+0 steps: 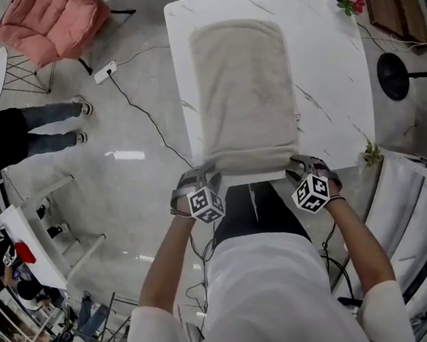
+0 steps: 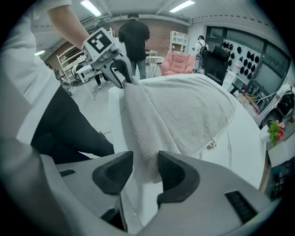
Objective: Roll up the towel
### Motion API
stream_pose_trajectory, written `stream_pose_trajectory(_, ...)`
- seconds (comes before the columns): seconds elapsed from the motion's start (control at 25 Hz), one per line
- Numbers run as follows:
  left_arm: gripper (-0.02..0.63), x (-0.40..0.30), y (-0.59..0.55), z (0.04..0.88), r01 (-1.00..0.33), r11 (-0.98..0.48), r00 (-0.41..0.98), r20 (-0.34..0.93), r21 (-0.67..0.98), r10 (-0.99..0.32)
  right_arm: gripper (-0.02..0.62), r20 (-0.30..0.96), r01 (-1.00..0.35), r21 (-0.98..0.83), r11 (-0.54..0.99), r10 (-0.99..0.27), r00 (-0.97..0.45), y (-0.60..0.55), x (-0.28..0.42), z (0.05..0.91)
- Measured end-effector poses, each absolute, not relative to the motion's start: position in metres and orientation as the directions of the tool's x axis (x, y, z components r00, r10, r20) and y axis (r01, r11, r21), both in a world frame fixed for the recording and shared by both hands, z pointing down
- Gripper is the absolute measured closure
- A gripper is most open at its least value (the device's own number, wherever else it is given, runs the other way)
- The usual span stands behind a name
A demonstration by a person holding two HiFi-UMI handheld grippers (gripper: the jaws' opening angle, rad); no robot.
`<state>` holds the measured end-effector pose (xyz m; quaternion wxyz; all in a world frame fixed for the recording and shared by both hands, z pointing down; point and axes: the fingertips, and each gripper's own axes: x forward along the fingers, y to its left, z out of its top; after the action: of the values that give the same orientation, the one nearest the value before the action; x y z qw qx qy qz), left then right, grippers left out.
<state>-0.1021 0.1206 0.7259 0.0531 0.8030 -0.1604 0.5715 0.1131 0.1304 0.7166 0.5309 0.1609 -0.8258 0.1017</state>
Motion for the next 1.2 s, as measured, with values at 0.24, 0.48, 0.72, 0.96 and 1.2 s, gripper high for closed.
stream_pose_trajectory(0.24, 0.470, -0.100, 0.109, 0.737, -0.291, -0.949, 0.277, 0.938, -0.125, -0.208, 0.429, 0.923, -0.336, 0.098, 0.937, -0.212, -0.321, 0.118, 0.116, 0.734)
stream_pose_trajectory(0.48, 0.537, -0.104, 0.121, 0.734, -0.302, -0.950, 0.289, 0.942, -0.082, -0.173, 0.504, 0.921, -0.331, 0.093, 0.939, -0.208, -0.330, 0.122, 0.116, 0.732)
stream_pose_trajectory(0.72, 0.540, -0.100, 0.164, 0.725, -0.253, -0.966, 0.318, 0.947, 0.052, -0.033, 0.511, 0.925, -0.277, -0.043, 0.960, -0.067, -0.374, 0.159, 0.120, 0.722)
stream_pose_trajectory(0.96, 0.537, -0.103, 0.186, 0.713, -0.203, -0.953, 0.330, 0.932, 0.226, 0.151, 0.506, 0.904, -0.294, -0.226, 0.929, 0.087, -0.419, 0.174, 0.119, 0.712)
stream_pose_trajectory(1.2, 0.532, -0.101, 0.160, 0.707, -0.190, -0.923, 0.327, 0.908, 0.334, 0.261, 0.495, 0.906, -0.321, -0.248, 0.914, 0.102, -0.410, 0.144, 0.120, 0.708)
